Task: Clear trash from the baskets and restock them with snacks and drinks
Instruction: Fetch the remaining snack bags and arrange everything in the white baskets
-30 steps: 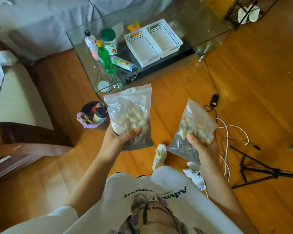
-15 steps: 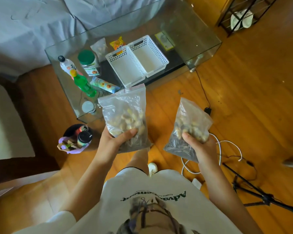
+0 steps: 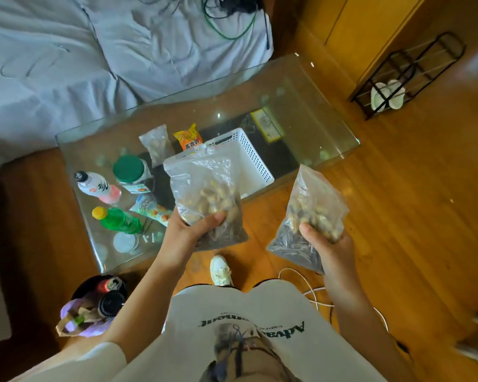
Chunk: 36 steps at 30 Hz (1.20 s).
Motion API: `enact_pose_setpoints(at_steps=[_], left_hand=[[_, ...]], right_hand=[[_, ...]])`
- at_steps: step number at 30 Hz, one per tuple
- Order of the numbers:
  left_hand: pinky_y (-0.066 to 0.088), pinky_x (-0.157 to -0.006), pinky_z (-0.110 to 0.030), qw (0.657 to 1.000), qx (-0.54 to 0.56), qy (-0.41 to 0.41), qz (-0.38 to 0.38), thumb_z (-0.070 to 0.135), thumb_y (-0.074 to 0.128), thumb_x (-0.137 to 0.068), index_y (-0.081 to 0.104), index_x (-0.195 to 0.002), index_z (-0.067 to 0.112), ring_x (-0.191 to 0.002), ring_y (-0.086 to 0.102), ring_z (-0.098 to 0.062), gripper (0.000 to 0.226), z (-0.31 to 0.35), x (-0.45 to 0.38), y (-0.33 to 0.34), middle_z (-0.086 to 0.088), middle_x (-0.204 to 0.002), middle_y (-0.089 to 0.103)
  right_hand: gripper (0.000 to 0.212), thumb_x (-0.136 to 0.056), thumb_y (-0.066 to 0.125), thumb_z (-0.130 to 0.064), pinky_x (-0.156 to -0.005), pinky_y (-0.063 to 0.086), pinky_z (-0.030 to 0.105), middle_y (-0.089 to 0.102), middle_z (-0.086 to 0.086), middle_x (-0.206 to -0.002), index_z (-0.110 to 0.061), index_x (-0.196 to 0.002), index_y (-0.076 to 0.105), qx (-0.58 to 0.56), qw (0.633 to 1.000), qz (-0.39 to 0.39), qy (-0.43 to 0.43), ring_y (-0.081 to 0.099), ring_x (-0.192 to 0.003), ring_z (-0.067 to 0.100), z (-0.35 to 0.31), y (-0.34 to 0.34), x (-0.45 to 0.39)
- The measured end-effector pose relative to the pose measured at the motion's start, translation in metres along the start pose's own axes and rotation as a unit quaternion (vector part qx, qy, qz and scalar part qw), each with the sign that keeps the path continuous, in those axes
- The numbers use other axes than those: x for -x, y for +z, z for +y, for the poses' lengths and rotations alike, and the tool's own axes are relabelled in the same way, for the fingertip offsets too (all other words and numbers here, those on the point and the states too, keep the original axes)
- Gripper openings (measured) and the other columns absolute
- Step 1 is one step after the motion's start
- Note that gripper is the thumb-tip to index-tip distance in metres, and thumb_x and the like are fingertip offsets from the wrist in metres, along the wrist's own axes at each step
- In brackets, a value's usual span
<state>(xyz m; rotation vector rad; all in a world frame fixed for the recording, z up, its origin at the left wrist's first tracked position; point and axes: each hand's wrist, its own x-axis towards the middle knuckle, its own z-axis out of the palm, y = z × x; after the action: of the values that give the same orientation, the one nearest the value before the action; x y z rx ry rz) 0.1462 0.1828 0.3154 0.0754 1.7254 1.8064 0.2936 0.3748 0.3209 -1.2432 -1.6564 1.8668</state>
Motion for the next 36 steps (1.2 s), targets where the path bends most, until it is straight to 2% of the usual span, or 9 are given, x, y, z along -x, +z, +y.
enact_pose_setpoints(at_steps=[3, 7, 12, 16, 19, 24, 27, 32, 36], left_hand=[[0.054, -0.068, -0.02, 1.0, -0.016, 0.004, -0.007, 0.041, 0.077, -0.055, 0.063, -0.104, 0.028, -0.086, 0.071, -0.014, 0.052, 0.023, -0.044, 0.003, 0.006, -0.092, 0.074], [0.052, -0.06, -0.014, 1.0, -0.021, -0.01, 0.002, 0.036, 0.077, -0.059, 0.067, -0.085, 0.043, -0.075, 0.07, -0.005, 0.028, 0.041, -0.087, 0.007, 0.014, -0.081, 0.073], [0.052, -0.058, -0.014, 0.998, 0.001, -0.033, 0.06, 0.029, 0.073, -0.066, 0.064, -0.089, 0.033, -0.072, 0.071, -0.007, 0.025, 0.049, -0.14, 0.012, 0.01, -0.079, 0.074], [0.053, -0.058, -0.015, 0.993, 0.023, -0.047, 0.11, 0.027, 0.074, -0.066, 0.066, -0.093, 0.031, -0.074, 0.072, -0.01, 0.028, 0.058, -0.188, 0.021, 0.007, -0.081, 0.075], [0.053, -0.058, -0.018, 0.985, 0.039, -0.058, 0.16, 0.029, 0.078, -0.062, 0.065, -0.1, 0.02, -0.072, 0.072, -0.01, 0.041, 0.067, -0.232, 0.033, 0.005, -0.08, 0.075], [0.052, -0.057, -0.012, 0.973, 0.048, -0.087, 0.209, 0.03, 0.083, -0.057, 0.06, -0.105, 0.026, -0.073, 0.07, -0.003, 0.053, 0.069, -0.316, 0.051, 0.006, -0.089, 0.072], [0.05, -0.055, -0.008, 0.97, 0.04, -0.098, 0.221, 0.026, 0.077, -0.065, 0.057, -0.106, 0.028, -0.075, 0.068, -0.002, 0.045, 0.055, -0.374, 0.053, 0.01, -0.091, 0.068], [0.051, -0.058, -0.01, 0.967, 0.03, -0.125, 0.222, 0.017, 0.073, -0.076, 0.054, -0.1, 0.032, -0.087, 0.062, -0.005, 0.034, 0.004, -0.469, 0.04, 0.009, -0.095, 0.063], [0.05, -0.055, -0.009, 0.961, 0.034, -0.154, 0.227, 0.014, 0.073, -0.078, 0.054, -0.11, 0.024, -0.079, 0.064, 0.0, 0.039, -0.05, -0.529, 0.027, 0.008, -0.093, 0.064]], right_hand=[[0.021, -0.067, 0.079, -0.021, -0.075, 0.057, 0.038, 0.07, -0.012, -0.08, -0.031, -0.079, 0.065, 0.025, 1.0, 0.005, 0.001, 0.068, -0.088, 0.02, -0.019, 0.02, -0.038], [0.019, -0.071, 0.075, -0.016, -0.066, 0.058, 0.029, 0.07, -0.011, -0.078, -0.028, -0.082, 0.064, 0.034, 0.999, -0.004, 0.014, 0.069, -0.083, 0.017, -0.036, 0.041, -0.083], [0.021, -0.072, 0.075, -0.011, -0.08, 0.055, 0.044, 0.07, 0.004, -0.089, -0.025, -0.085, 0.065, 0.04, 0.998, -0.021, 0.038, 0.068, -0.09, 0.031, -0.053, 0.066, -0.152], [0.034, -0.069, 0.077, -0.016, -0.087, 0.053, 0.048, 0.069, 0.009, -0.1, -0.015, -0.101, 0.065, 0.053, 0.995, -0.061, 0.05, 0.065, -0.098, 0.032, -0.072, 0.085, -0.224], [0.032, -0.062, 0.078, -0.024, -0.081, 0.055, 0.04, 0.072, -0.003, -0.091, -0.027, -0.091, 0.067, 0.069, 0.99, -0.11, 0.057, 0.068, -0.093, 0.022, -0.092, 0.101, -0.286], [0.029, -0.065, 0.077, -0.033, -0.061, 0.052, 0.016, 0.07, -0.017, -0.084, -0.033, -0.09, 0.062, 0.121, 0.974, -0.172, 0.079, 0.066, -0.084, 0.002, -0.109, 0.133, -0.391], [0.038, -0.068, 0.075, -0.035, -0.051, 0.047, 0.007, 0.069, -0.012, -0.09, -0.025, -0.102, 0.061, 0.158, 0.961, -0.207, 0.088, 0.064, -0.086, 0.003, -0.095, 0.162, -0.453], [0.052, -0.071, 0.076, -0.032, -0.073, 0.05, 0.021, 0.066, 0.0, -0.107, -0.015, -0.117, 0.057, 0.198, 0.941, -0.249, 0.111, 0.063, -0.099, 0.015, -0.035, 0.209, -0.539], [0.047, -0.07, 0.077, -0.032, -0.068, 0.046, 0.016, 0.065, -0.006, -0.1, -0.019, -0.111, 0.058, 0.233, 0.929, -0.258, 0.128, 0.061, -0.093, 0.009, 0.027, 0.235, -0.586]])
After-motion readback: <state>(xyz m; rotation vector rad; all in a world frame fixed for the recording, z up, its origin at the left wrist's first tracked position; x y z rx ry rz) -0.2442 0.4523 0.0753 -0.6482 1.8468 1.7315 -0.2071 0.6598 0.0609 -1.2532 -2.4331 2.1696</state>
